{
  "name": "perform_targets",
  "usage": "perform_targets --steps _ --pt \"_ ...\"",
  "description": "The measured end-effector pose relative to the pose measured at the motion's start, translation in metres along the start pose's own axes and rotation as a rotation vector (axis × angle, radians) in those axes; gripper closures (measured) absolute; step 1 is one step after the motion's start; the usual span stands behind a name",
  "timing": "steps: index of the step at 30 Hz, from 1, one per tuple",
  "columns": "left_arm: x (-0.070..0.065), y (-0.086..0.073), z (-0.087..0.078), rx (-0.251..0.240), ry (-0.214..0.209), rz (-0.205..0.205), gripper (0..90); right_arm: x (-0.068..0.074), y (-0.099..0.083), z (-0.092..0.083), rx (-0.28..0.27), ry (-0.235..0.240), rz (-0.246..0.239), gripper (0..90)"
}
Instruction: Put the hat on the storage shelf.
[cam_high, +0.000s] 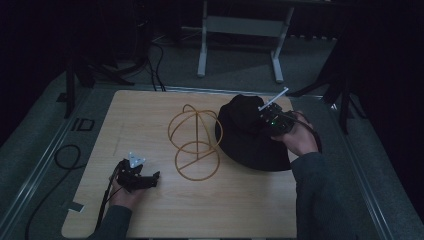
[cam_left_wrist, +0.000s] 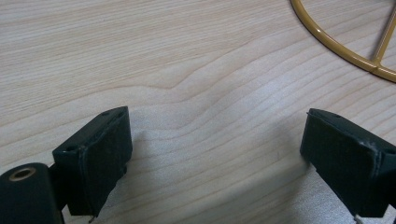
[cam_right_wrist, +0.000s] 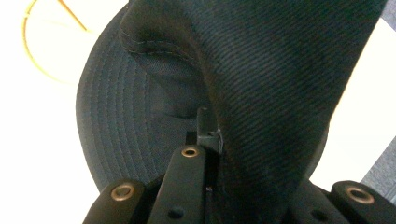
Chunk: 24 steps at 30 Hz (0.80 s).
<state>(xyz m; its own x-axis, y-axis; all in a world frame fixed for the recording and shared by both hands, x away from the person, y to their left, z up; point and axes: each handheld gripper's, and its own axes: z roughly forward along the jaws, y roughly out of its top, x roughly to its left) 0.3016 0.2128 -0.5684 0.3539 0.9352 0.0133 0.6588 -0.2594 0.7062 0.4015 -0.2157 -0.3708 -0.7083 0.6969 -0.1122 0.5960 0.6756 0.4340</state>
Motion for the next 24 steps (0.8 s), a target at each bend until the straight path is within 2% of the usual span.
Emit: perform_targets --steps 15,24 --pt "0.000 0.000 0.000 0.003 -0.001 0.002 9.4 -0.004 0.003 -0.017 -0.034 -0.005 0.002 87.3" --pt "0.000 0.000 0.000 0.004 -0.001 0.002 9.4 -0.004 0.003 -0.024 -0.036 -0.011 -0.020 87.3"
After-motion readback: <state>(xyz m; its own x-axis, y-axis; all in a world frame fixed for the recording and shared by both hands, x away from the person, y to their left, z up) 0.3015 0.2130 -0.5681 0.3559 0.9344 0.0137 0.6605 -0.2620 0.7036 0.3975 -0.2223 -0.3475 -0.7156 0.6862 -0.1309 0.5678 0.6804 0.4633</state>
